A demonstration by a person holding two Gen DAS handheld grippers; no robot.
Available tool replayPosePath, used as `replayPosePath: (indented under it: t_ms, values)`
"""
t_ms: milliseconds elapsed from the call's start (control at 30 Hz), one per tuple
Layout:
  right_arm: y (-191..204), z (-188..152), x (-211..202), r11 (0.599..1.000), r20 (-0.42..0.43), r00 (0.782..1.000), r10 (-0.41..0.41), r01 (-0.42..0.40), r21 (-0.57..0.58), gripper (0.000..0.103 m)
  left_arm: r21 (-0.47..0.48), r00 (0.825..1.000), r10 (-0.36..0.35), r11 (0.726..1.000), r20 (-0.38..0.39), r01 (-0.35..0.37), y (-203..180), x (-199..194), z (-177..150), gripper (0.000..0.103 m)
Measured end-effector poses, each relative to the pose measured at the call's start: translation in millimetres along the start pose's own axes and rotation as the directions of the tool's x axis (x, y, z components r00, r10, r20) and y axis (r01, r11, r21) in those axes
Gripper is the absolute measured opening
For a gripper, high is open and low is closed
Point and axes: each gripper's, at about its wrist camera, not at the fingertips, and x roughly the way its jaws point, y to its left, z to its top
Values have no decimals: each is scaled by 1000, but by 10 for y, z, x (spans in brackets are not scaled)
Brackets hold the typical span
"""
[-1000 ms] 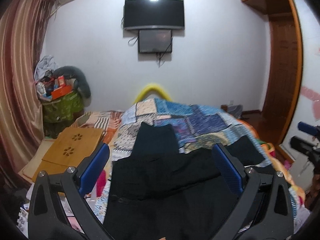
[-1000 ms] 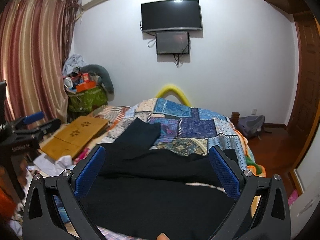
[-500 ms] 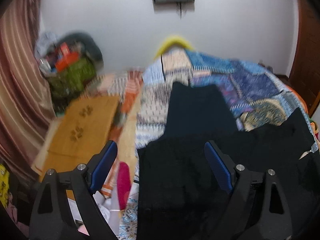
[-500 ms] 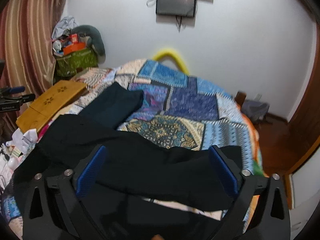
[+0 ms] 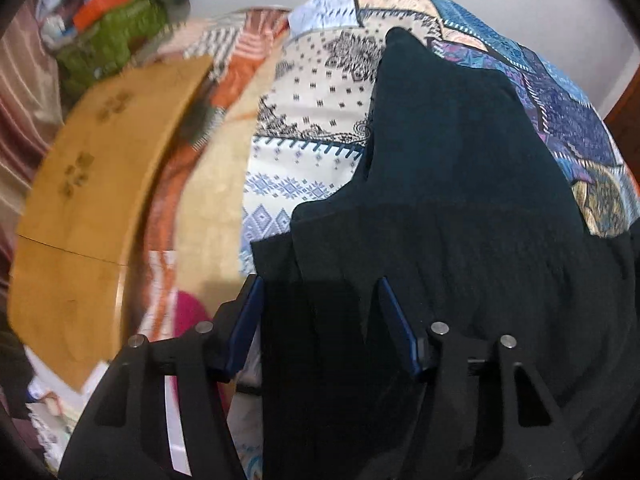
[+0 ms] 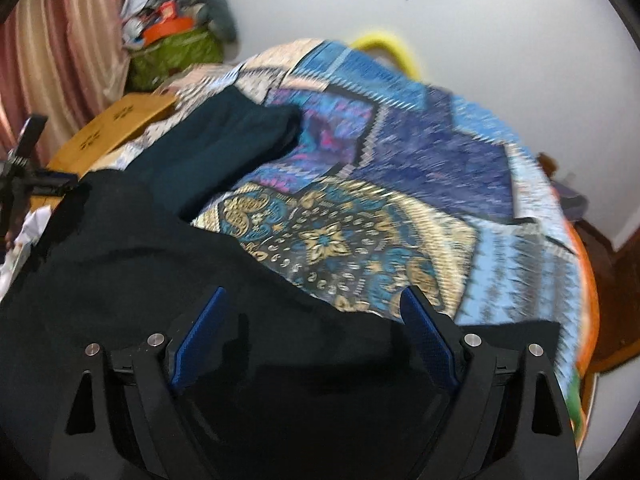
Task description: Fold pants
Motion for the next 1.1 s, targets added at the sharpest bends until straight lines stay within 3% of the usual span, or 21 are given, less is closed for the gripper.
replayPosePath:
  t_ms: [233, 367, 467, 567, 633, 700, 833, 1100]
  values:
    - [45, 43, 342, 994, -103, 991, 89, -95, -60, 84, -66, 992, -102, 993, -71, 97, 85, 289, 184, 57]
    - [106, 23, 388, 993, -101, 992, 77, -86, -85, 86, -111, 993, -101, 989, -66, 93, 100, 287, 173, 40]
    - [110, -6, 361, 993, -107, 989, 102, -107, -44, 72, -91, 997, -58, 994, -44, 53, 60, 206, 138, 32]
    - [173, -24, 353, 994, -103, 989, 101, -105, -34, 50, -69, 999, -19, 997, -26, 17, 13, 109, 124, 24]
    - [253, -48, 331, 992, -102, 988, 115, -119, -40, 23, -51, 1000, 4, 999, -9, -4, -12, 20, 113, 21]
    - [318, -54, 323, 993, -102, 989, 103, -108, -48, 10, -37, 1000, 27, 999, 12, -27, -34, -88, 98, 20]
    - [369, -60, 265, 996, -86, 995, 45, -51, -67, 7, 2, 995, 61, 998, 73, -61, -92, -394, 85, 19]
    - [298, -2, -297, 999, 16, 1000, 4, -4, 37, 7, 55, 977, 52, 996, 206, -65, -280, -1178, -94, 16]
